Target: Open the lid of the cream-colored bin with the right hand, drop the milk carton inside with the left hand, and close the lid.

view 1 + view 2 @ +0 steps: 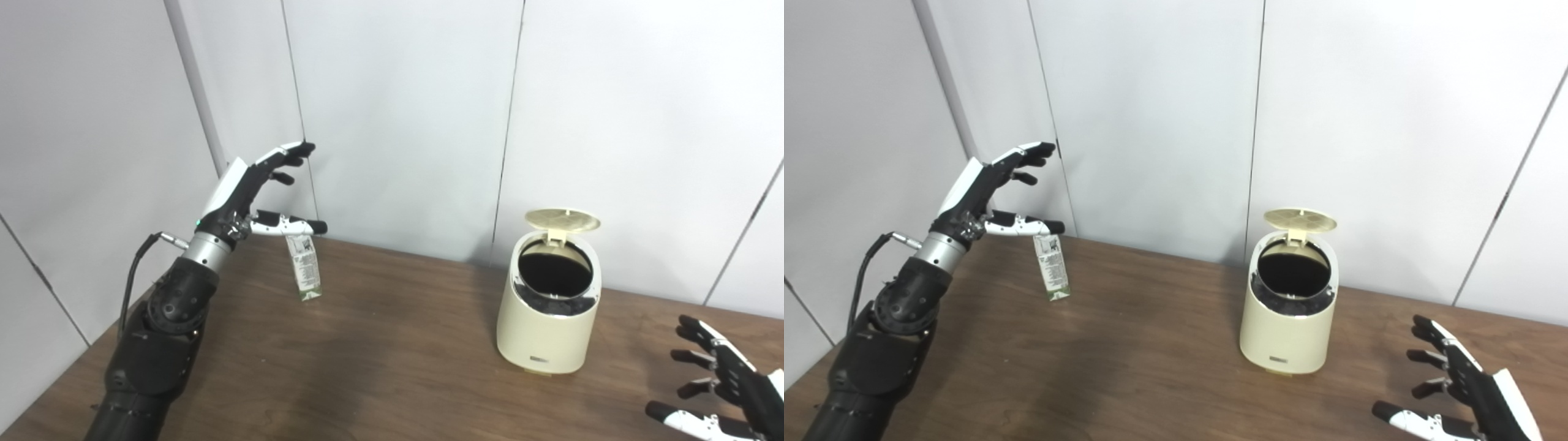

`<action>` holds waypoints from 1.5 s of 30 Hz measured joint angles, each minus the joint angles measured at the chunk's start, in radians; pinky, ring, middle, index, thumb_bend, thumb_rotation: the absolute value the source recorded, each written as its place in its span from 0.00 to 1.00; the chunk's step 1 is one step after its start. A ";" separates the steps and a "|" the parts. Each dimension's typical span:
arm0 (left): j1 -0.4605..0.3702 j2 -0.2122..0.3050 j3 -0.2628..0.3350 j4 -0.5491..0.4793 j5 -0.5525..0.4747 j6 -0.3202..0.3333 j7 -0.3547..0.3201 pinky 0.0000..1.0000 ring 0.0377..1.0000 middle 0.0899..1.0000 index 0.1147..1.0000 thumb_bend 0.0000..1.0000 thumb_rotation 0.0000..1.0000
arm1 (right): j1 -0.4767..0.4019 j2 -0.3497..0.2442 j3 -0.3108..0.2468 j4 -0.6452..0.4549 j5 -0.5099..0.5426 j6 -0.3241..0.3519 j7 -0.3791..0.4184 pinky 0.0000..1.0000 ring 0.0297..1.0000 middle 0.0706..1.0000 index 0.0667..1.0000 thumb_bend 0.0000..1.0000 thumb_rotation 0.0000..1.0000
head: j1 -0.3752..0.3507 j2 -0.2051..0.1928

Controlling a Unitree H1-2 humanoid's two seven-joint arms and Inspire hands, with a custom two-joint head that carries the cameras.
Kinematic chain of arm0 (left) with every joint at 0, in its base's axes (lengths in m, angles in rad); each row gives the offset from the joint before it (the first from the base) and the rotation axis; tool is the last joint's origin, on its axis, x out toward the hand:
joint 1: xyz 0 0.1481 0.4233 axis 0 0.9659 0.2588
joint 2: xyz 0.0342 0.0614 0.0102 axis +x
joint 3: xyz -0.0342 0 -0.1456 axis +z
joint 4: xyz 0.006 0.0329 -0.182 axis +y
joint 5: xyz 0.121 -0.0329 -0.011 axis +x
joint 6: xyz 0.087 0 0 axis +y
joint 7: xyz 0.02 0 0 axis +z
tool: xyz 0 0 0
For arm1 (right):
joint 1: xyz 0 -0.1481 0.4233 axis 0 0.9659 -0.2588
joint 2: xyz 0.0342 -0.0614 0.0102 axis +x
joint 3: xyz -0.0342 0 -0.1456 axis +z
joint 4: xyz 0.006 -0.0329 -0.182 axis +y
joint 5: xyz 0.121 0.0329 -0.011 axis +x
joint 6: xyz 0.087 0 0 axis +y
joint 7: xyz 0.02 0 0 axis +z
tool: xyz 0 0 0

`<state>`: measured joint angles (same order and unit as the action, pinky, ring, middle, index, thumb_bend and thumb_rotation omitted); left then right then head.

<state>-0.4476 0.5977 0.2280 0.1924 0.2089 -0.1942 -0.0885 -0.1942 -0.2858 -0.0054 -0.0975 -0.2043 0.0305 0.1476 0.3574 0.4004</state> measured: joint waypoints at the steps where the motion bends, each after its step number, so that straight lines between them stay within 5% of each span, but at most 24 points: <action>1: 0.000 0.000 0.000 0.009 0.000 0.014 0.003 0.70 0.85 0.87 0.88 1.00 0.27 | 0.000 0.000 0.000 0.000 0.002 0.000 0.000 0.51 0.77 0.87 0.87 0.85 0.33 | 0.000 0.000; 11: 0.014 -0.006 0.004 0.087 -0.014 0.028 0.042 0.86 0.89 0.88 0.93 1.00 0.28 | -0.002 -0.006 -0.001 0.000 0.015 0.002 0.009 0.51 0.77 0.87 0.87 0.85 0.34 | -0.002 0.005; 16: 0.020 -0.014 -0.001 0.154 0.000 0.028 0.080 1.00 1.00 0.87 0.94 1.00 0.31 | -0.002 -0.008 -0.003 0.000 0.015 0.002 0.012 0.49 0.76 0.87 0.87 0.85 0.35 | -0.003 0.005; 22: 0.020 -0.014 -0.017 0.208 0.025 0.020 0.115 1.00 0.99 0.89 0.95 1.00 0.35 | -0.002 -0.014 -0.005 -0.010 0.016 0.012 0.015 0.47 0.75 0.87 0.86 0.86 0.35 | -0.002 0.009; 31: 0.020 -0.016 -0.019 0.310 -0.076 -0.011 0.069 1.00 0.97 0.92 0.96 1.00 0.31 | 0.005 -0.030 -0.006 -0.040 0.016 0.041 0.017 0.48 0.74 0.87 0.87 0.86 0.35 | -0.006 0.017; 45: 0.017 -0.048 -0.054 0.463 -0.090 -0.132 0.089 0.80 0.82 0.81 0.87 1.00 0.25 | 0.008 -0.039 -0.006 -0.083 0.017 0.082 0.036 0.48 0.73 0.86 0.86 0.87 0.35 | -0.012 0.025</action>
<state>-0.4310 0.5498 0.1740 0.6552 0.1194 -0.3263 0.0007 -0.1857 -0.3245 -0.0117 -0.1802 -0.1875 0.1126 0.1833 0.3451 0.4249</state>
